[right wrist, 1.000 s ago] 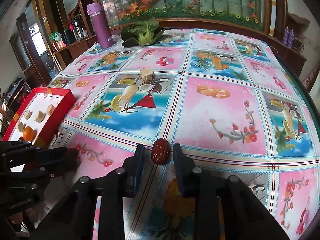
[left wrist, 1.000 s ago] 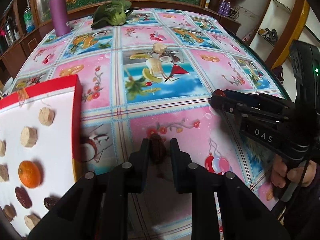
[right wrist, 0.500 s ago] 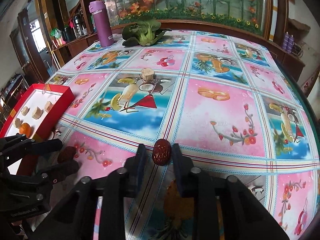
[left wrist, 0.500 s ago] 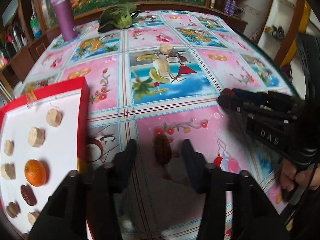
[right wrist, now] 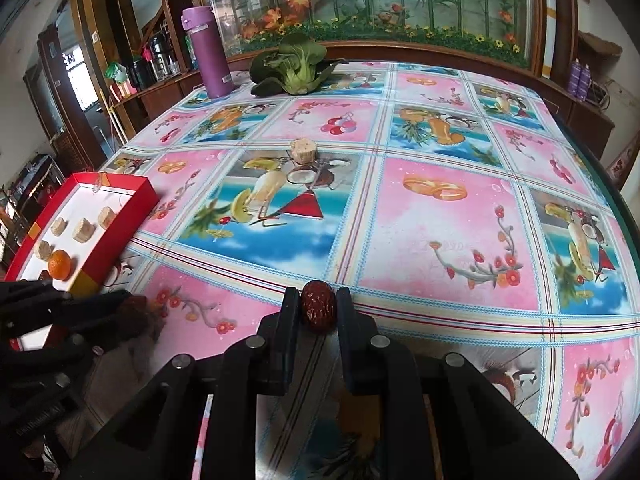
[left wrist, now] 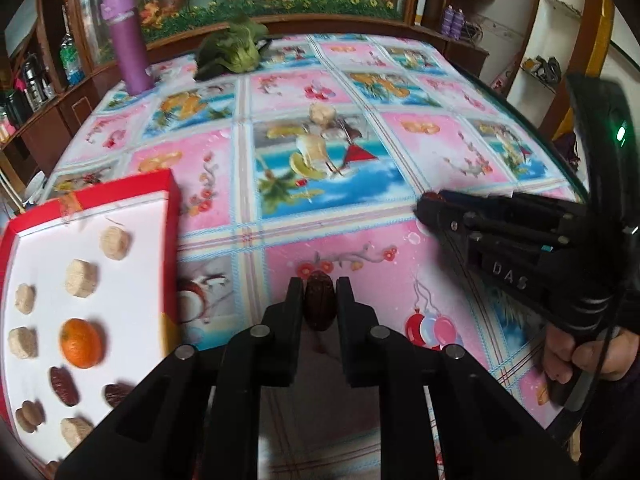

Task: Organize fruits
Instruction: 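Lift the held red dates with both tools and turn toward the tray, then lower both red dates into the white tray and open both tools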

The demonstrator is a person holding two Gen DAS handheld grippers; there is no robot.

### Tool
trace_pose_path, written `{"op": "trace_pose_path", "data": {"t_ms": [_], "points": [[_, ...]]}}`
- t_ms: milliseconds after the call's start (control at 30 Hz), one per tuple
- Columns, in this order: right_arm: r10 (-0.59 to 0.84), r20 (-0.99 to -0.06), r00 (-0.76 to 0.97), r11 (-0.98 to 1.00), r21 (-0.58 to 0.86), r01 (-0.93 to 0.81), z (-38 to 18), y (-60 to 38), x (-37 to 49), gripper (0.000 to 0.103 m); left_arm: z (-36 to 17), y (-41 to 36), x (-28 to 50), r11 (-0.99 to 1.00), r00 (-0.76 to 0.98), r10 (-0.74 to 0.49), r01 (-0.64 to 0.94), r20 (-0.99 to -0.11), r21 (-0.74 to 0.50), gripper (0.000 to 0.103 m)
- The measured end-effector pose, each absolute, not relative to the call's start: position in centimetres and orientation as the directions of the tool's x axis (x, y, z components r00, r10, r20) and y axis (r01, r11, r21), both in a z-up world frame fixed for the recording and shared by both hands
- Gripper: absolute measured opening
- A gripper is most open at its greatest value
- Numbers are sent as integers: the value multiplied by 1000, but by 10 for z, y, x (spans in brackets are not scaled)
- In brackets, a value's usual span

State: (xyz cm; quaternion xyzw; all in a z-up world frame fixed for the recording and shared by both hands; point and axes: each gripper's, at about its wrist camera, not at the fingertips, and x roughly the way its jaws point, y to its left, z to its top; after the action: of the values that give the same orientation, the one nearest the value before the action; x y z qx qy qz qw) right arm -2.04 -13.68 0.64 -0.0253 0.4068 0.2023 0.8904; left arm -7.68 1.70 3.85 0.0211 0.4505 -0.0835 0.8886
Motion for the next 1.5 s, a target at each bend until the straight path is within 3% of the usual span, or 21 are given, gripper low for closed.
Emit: {"op": "trace_pose_path", "data": {"t_ms": [500,933,1500], "points": [[582,-640,501,789,297,-538,40,-49,-46,16,100,103,-121,997,751,59,-70,-658,9,18],[639,-648,414,717,306,-627,45,34,-64,16,85,179,-140,962,723,204,-273,-660,-2,18],[626,-693,358,683,266,-680,27,80,-90,16,52,214,-156,929,645,271,-369,-714,20,18]]}}
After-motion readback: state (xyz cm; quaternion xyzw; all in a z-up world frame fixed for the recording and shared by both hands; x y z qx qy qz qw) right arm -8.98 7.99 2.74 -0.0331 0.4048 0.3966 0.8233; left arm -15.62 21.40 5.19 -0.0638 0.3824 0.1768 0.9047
